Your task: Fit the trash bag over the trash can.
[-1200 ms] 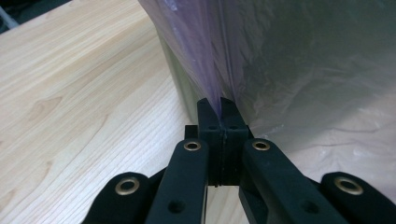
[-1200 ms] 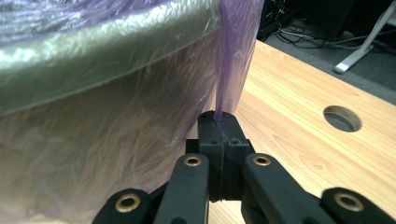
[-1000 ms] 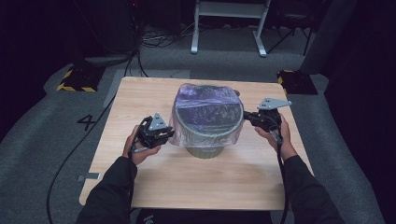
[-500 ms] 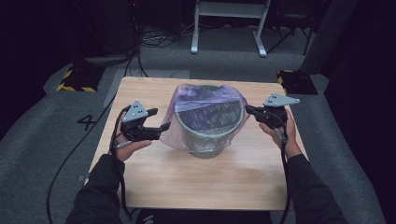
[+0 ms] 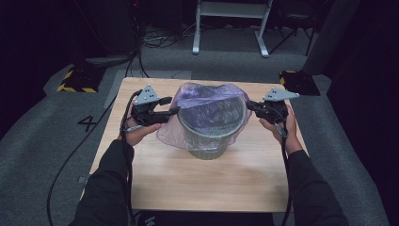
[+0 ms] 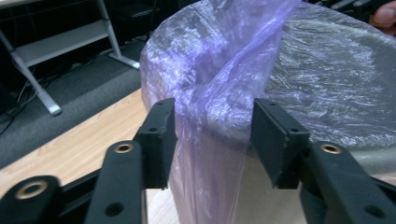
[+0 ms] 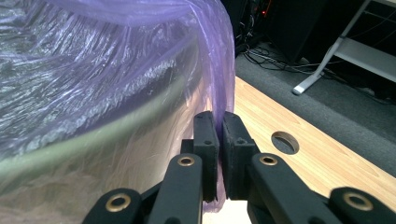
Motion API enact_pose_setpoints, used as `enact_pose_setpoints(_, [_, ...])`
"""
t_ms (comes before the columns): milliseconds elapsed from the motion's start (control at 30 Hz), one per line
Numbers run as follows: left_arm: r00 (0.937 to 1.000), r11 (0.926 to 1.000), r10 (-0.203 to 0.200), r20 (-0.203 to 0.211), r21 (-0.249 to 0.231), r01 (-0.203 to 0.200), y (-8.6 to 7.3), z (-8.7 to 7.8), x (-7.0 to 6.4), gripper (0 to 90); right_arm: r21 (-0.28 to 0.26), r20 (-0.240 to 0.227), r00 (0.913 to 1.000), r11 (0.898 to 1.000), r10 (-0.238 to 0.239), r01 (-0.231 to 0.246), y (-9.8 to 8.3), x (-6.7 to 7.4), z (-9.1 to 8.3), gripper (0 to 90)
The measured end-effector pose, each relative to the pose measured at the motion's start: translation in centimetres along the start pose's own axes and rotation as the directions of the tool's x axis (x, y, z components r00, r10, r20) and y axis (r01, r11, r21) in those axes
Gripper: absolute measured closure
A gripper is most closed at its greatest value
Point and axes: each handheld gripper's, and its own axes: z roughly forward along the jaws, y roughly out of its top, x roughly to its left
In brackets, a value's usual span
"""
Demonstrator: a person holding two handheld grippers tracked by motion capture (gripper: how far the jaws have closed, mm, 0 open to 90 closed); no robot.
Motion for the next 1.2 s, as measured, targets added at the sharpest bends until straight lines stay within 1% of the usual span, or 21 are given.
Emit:
enact_pose_setpoints(33, [0.9999,0.9999,0.011,-0.003,0.003,-0.011,0.1,0.1,0.0,61.3,0.003,0.004,1.0,1.0,-0.001,0.001,0.1,0.0,0.0,86.1])
enact_pose_setpoints(67, [0.9998,0.9998,0.018,-0.007,0.003,-0.018,0.1,0.3,0.0,64.9,-0.001,0.006,1.0,1.0,-0.003,0.003,0.2,-0.1,0.1,86.3])
enact_pose_setpoints(100, [0.9997,0.9998,0.02,-0.011,0.003,-0.02,0.1,0.4,0.1,70.5,-0.002,0.007,1.0,1.0,0.0,0.0,0.3,-0.1,0.0,86.4])
enact_pose_setpoints(167, [0.9996,0.9997,0.026,-0.014,0.006,-0.026,0.1,0.6,0.2,78.7,-0.004,0.013,0.9999,1.0,-0.002,0.002,0.5,-0.1,0.1,86.8])
enact_pose_setpoints(267, [0.9994,0.9997,0.024,-0.026,0.003,-0.024,0.3,0.8,0.5,84.2,-0.011,0.011,0.9999,1.0,0.002,-0.002,0.9,-0.3,0.2,87.4])
enact_pose_setpoints(333, [0.9996,0.9999,0.015,-0.023,-0.008,-0.015,0.4,0.8,0.7,85.8,-0.002,0.008,1.0,1.0,0.002,-0.002,1.1,-0.3,0.4,87.4])
enact_pose_setpoints(400, [0.9995,0.9998,0.002,-0.033,-0.017,-0.003,0.6,0.8,1.1,87.6,0.007,0.009,1.0,1.0,-0.004,0.004,1.3,-0.3,0.7,87.7])
enact_pose_setpoints(500, [0.9981,1.0,-0.004,-0.061,0.003,0.005,0.8,1.4,1.8,89.1,0.02,0.01,1.0,1.0,0.001,-0.001,1.4,-0.4,1.2,88.0])
enact_pose_setpoints(567, [0.9958,0.9997,-0.018,-0.089,0.014,0.019,0.8,2.0,2.4,89.4,0.026,0.016,0.9998,1.0,0.007,-0.008,1.5,-0.6,1.5,88.1])
enact_pose_setpoints(633, [0.9943,0.999,-0.044,-0.097,0.001,0.045,0.7,2.4,2.9,89.5,0.028,0.019,0.9998,1.0,0.011,-0.011,1.5,-0.7,1.8,88.4])
enact_pose_setpoints(733, [0.9914,0.9972,-0.074,-0.108,0.007,0.075,0.4,3.1,3.4,89.6,0.044,0.022,0.9994,0.999,0.027,-0.028,1.4,-1.0,2.3,88.5])
enact_pose_setpoints(867, [0.9873,0.9953,-0.088,-0.132,0.027,0.093,0.1,4.1,3.8,89.6,0.069,0.026,0.999,0.997,0.036,-0.038,1.1,-1.2,3.0,88.5])
enact_pose_setpoints(933, [0.9838,0.9934,-0.106,-0.145,0.03,0.111,0.1,4.7,4.1,89.6,0.084,0.025,0.9989,0.996,0.041,-0.043,0.9,-1.3,3.3,88.5])
enact_pose_setpoints(1000, [0.9802,0.9916,-0.118,-0.159,0.035,0.125,0.1,5.2,4.3,89.6,0.091,0.034,0.9986,0.995,0.039,-0.042,0.8,-1.3,3.6,88.5])
enact_pose_setpoints(1100, [0.9789,0.9907,-0.119,-0.166,0.046,0.128,0.3,5.8,4.5,89.6,0.103,0.034,0.998,0.993,0.053,-0.057,0.6,-1.5,4.0,88.5])
enact_pose_setpoints(1133, [0.9778,0.9896,-0.127,-0.166,0.046,0.137,0.3,6.1,4.6,89.6,0.106,0.034,0.9979,0.993,0.056,-0.059,0.5,-1.5,4.1,88.5])
enact_pose_setpoints(1167, [0.978,0.9894,-0.127,-0.165,0.047,0.137,0.3,6.2,4.6,89.6,0.11,0.029,0.9977,0.992,0.062,-0.065,0.4,-1.6,4.3,88.5])
enact_pose_setpoints(1200, [0.9769,0.9888,-0.129,-0.17,0.052,0.14,0.3,6.3,4.6,89.6,0.113,0.028,0.9977,0.991,0.062,-0.065,0.3,-1.6,4.5,88.4])
